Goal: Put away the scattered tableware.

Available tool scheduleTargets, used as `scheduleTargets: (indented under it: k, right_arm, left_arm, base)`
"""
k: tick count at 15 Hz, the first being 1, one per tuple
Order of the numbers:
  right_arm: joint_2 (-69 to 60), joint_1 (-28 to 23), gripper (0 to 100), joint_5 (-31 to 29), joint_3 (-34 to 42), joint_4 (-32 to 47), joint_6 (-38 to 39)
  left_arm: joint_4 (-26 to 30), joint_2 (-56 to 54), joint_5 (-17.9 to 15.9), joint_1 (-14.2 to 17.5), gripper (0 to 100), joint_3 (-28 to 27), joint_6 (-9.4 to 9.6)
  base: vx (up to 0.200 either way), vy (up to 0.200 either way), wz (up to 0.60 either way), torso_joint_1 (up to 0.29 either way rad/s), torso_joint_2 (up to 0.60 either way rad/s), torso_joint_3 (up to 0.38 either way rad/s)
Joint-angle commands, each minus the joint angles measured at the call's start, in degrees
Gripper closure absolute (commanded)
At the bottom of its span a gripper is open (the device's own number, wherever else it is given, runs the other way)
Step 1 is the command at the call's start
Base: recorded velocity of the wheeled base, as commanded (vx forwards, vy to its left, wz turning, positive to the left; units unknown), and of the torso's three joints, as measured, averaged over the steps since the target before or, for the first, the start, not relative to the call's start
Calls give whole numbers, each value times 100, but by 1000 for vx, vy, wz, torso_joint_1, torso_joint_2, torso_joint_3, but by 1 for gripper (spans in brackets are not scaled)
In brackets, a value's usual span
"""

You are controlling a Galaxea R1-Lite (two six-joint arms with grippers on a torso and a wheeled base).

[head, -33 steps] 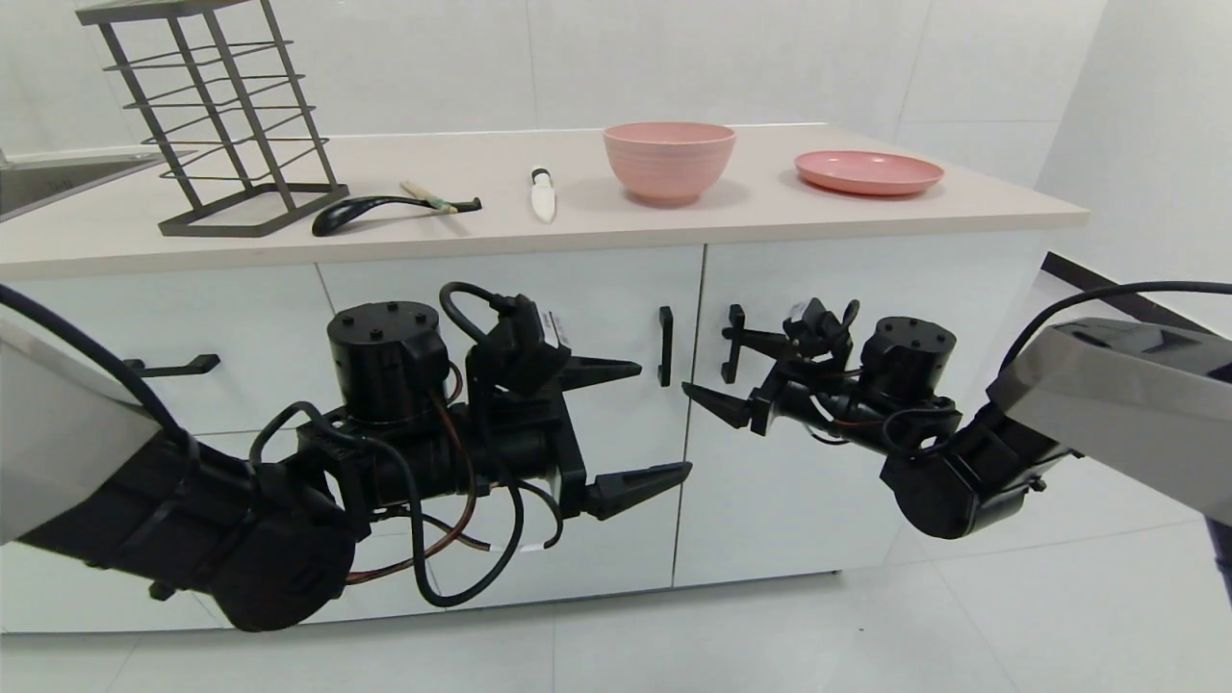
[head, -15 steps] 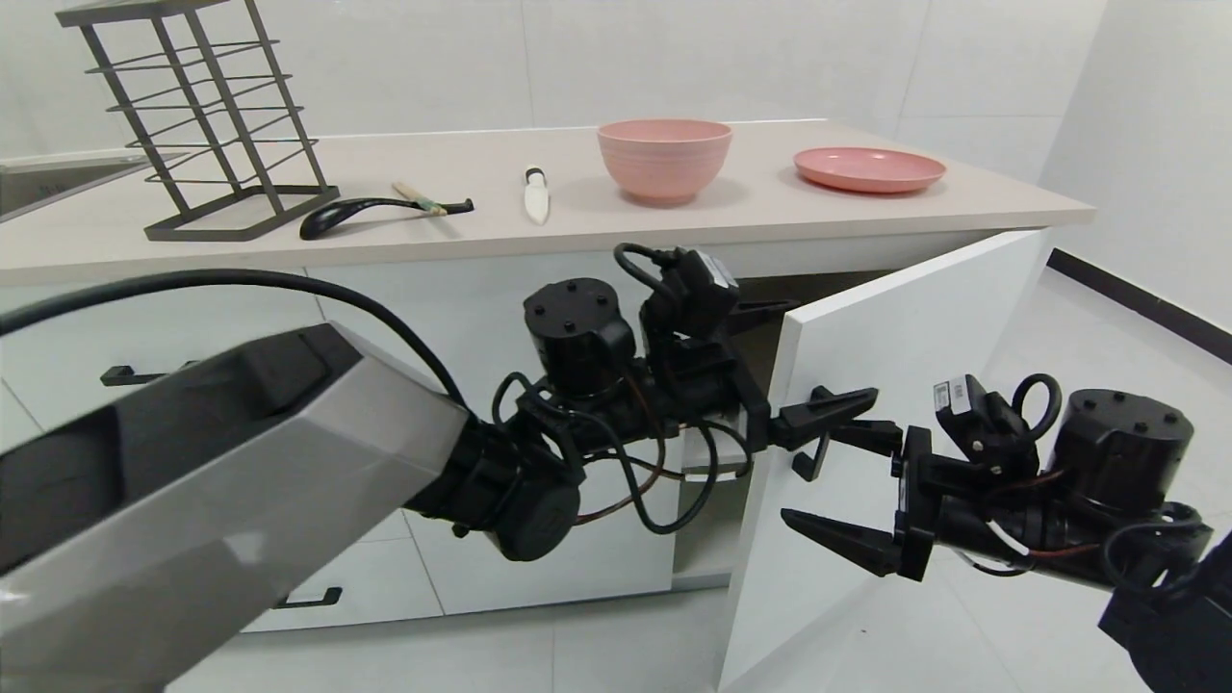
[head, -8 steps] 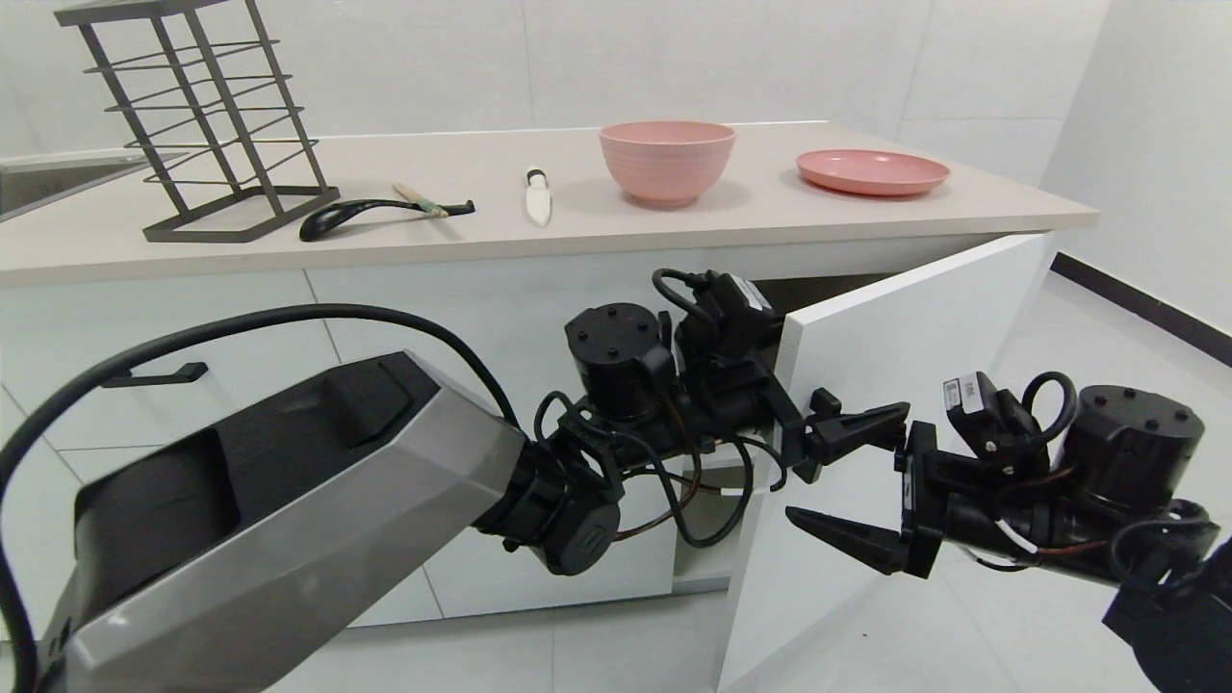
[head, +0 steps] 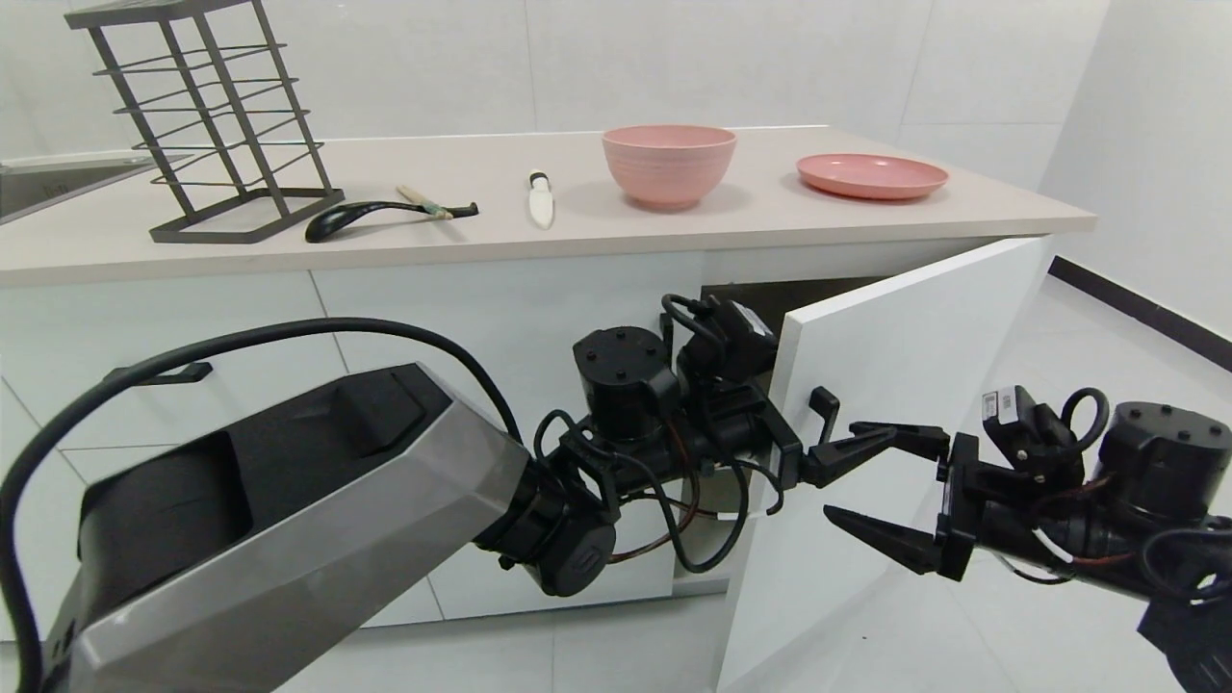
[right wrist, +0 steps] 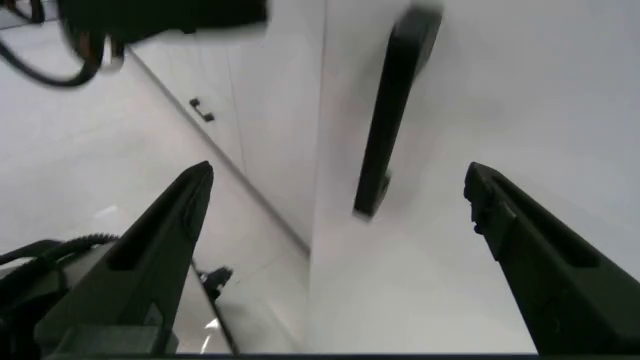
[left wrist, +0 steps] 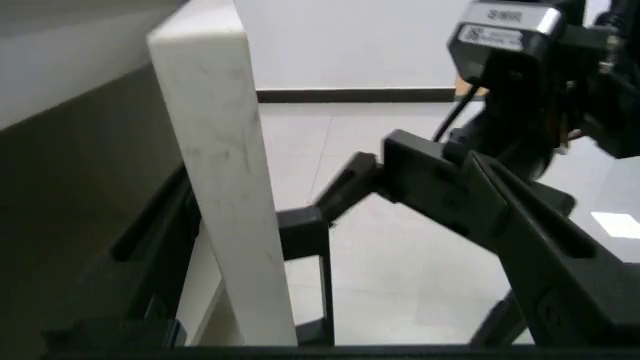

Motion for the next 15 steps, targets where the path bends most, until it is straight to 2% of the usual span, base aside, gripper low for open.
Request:
scheduleTargets:
  k: [1, 5, 7, 9, 12, 13, 15]
  right_arm:
    - [-336, -42, 0, -37, 567, 34, -45]
    - [-1900, -174, 0, -37, 1182, 52, -81]
    - [-2832, -315, 0, -28, 1182, 219, -142]
    - [-3350, -297, 0, -28, 1156, 192, -160]
    - [-4036, -315, 0, -37, 602, 78, -151]
    - [-4282, -332, 0, -37, 216, 78, -133]
    - [-4510, -359, 0, -37, 101, 87, -133]
  left_arm:
    - [-26, -59, 16, 37, 0, 76, 6]
    - [-79, -59, -1, 46, 0, 278, -12]
    - [-35, -59, 8, 90, 0, 278, -73]
    - [-35, 3, 16, 143, 0, 287, -38]
    - [-158, 91, -1, 90, 0, 295, -47]
    - [-316, 91, -36, 2, 0, 278, -73]
    - [-501, 82, -45, -165, 0, 410, -73]
  base:
    - [0, 0, 0, 0, 0, 0]
    - [0, 0, 0, 0, 0, 0]
    - [0, 0, 0, 0, 0, 0]
    - [0, 0, 0, 0, 0, 0]
    - [0, 0, 0, 0, 0, 0]
    - [0, 0, 0, 0, 0, 0]
    - [0, 0, 0, 0, 0, 0]
